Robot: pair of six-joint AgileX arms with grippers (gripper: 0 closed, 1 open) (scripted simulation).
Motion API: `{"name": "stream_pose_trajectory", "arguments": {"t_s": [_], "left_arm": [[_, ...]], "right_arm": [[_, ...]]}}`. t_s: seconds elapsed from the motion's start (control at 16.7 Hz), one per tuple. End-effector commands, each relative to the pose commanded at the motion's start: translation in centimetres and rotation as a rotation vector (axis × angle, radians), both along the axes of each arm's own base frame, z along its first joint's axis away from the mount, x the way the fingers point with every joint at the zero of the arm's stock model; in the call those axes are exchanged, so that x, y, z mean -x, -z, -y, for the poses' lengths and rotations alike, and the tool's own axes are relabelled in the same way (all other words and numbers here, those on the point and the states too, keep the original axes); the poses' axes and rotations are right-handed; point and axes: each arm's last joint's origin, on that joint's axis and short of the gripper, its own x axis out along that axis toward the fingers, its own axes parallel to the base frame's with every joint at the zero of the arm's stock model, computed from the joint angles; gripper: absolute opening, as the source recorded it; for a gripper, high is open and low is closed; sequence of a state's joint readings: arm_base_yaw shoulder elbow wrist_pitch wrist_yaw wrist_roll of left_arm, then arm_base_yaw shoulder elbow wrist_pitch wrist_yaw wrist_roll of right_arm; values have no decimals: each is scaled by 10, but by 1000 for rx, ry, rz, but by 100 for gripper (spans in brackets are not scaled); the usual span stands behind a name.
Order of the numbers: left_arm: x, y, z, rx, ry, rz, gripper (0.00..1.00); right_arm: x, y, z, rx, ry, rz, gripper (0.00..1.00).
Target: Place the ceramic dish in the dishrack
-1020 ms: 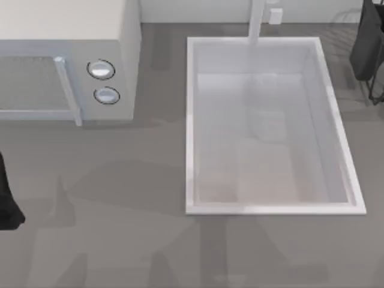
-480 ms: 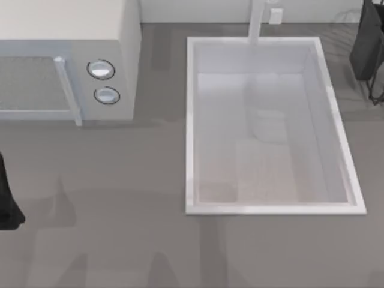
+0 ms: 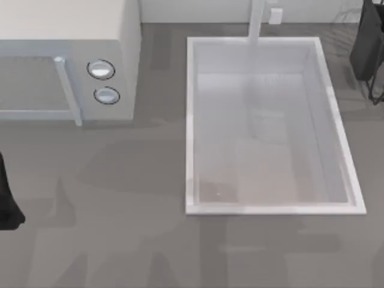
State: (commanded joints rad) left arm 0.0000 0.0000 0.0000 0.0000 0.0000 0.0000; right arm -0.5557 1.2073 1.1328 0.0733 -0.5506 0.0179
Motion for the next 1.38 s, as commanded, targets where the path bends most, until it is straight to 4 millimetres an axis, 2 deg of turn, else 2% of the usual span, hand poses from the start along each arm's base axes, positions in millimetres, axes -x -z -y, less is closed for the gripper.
{"name": "stream_pose_trajectory", "arguments": {"t_s": [0.18, 0.36, 0.54, 0.66, 0.78, 1.02, 1.38], "left_arm": [[0, 0, 0, 0, 0, 0, 100], [0, 0, 0, 0, 0, 0, 100], [0, 0, 0, 0, 0, 0, 100], [0, 0, 0, 0, 0, 0, 100], [0, 0, 0, 0, 0, 0, 100], [0, 0, 0, 0, 0, 0, 100], [0, 0, 0, 0, 0, 0, 100]], "right_arm": [[-52, 42, 10, 2, 3, 0, 0], [-96, 94, 6, 7, 9, 10, 0], [-123, 140, -7, 8, 12, 15, 0], [-132, 160, -16, 7, 14, 11, 0], [-135, 169, -21, 6, 15, 9, 0], [-135, 169, -21, 6, 15, 9, 0], [-135, 169, -21, 6, 15, 9, 45]]}}
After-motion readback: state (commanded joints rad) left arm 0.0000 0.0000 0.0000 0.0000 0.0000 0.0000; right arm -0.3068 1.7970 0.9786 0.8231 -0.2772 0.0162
